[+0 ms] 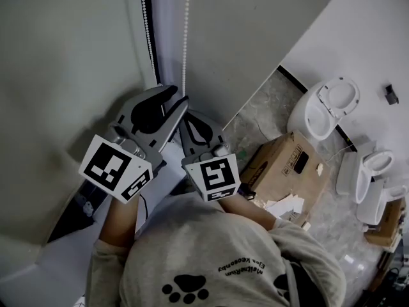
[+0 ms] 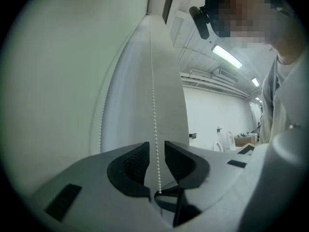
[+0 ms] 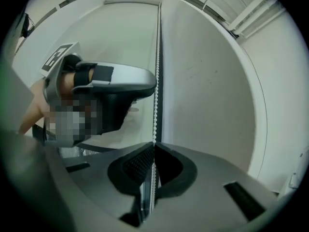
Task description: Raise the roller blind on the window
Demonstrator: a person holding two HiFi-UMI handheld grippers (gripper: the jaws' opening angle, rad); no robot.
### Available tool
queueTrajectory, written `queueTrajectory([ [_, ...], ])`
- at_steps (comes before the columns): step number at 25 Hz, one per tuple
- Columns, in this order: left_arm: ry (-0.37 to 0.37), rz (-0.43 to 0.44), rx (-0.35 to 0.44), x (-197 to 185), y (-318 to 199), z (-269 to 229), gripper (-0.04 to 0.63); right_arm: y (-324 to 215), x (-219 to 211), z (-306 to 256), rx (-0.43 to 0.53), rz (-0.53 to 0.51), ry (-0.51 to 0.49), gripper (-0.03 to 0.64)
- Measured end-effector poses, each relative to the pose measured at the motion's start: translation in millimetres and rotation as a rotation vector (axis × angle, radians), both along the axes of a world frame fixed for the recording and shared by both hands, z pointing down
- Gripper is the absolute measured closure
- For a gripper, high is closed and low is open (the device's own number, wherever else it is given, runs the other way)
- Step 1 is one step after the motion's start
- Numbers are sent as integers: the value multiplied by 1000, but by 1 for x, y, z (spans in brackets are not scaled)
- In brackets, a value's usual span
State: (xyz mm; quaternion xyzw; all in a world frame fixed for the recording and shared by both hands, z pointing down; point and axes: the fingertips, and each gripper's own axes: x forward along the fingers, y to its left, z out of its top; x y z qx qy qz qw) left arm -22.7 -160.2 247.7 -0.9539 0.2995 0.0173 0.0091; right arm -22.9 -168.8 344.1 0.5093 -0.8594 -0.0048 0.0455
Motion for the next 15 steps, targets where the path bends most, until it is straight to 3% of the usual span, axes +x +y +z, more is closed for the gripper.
queueTrajectory([
  [4, -39, 15, 35, 6, -3, -14, 492, 3, -1, -1, 13, -11, 12, 604],
  [9, -68, 49, 44, 11, -6, -22, 581, 6, -5, 2, 20, -19, 12, 604],
  [12, -105, 45, 64, 14, -6, -19, 586, 5, -3, 5, 13, -21, 9, 604],
  [15, -52, 57, 39, 16, -6, -19, 588, 1, 0, 4, 31, -15, 12, 604],
])
